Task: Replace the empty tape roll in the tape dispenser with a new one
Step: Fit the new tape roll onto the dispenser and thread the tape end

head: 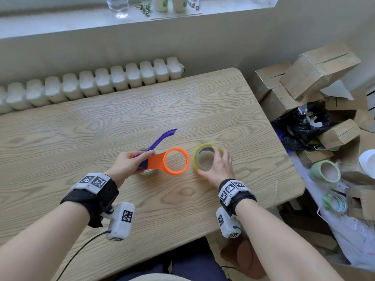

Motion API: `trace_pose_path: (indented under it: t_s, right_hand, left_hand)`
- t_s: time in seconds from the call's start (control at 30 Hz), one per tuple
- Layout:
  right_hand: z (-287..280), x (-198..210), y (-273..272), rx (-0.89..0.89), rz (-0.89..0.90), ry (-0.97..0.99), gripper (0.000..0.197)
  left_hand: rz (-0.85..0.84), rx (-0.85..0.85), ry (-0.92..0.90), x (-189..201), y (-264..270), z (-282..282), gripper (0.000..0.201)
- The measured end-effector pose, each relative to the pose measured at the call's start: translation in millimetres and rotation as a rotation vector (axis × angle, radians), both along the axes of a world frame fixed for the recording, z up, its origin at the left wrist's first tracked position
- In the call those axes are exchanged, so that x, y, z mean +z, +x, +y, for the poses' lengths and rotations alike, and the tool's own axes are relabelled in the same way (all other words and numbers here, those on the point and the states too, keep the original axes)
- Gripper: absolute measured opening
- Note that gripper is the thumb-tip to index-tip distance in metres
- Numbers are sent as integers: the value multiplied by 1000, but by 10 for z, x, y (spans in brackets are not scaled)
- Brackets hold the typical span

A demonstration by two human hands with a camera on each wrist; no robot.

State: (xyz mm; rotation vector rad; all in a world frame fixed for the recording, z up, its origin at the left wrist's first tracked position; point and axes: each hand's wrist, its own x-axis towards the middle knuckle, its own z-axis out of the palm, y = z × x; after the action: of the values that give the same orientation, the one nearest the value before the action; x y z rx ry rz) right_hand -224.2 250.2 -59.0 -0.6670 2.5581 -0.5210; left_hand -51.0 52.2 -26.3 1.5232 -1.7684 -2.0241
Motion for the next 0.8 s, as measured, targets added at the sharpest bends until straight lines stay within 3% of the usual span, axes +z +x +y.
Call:
trace_pose_path:
  t_s: [0.13, 0.27, 0.37, 0.8]
  right_hand:
    - [-140, 263, -63, 25, 41, -126, 97]
    - [-369, 627, -89, 54, 115, -285, 94]
    - [-565, 903, -82, 102, 152, -375, 90]
    - [-1117, 1545, 105, 340, 182, -565, 77]
  left_hand:
    - [22, 48, -28, 159, 34, -126, 26]
    - [78, 123, -64, 400, -14, -242, 14]
    - [89, 150, -113, 582, -64, -350, 19]
    - [142, 235, -223, 1091, -47, -643, 24]
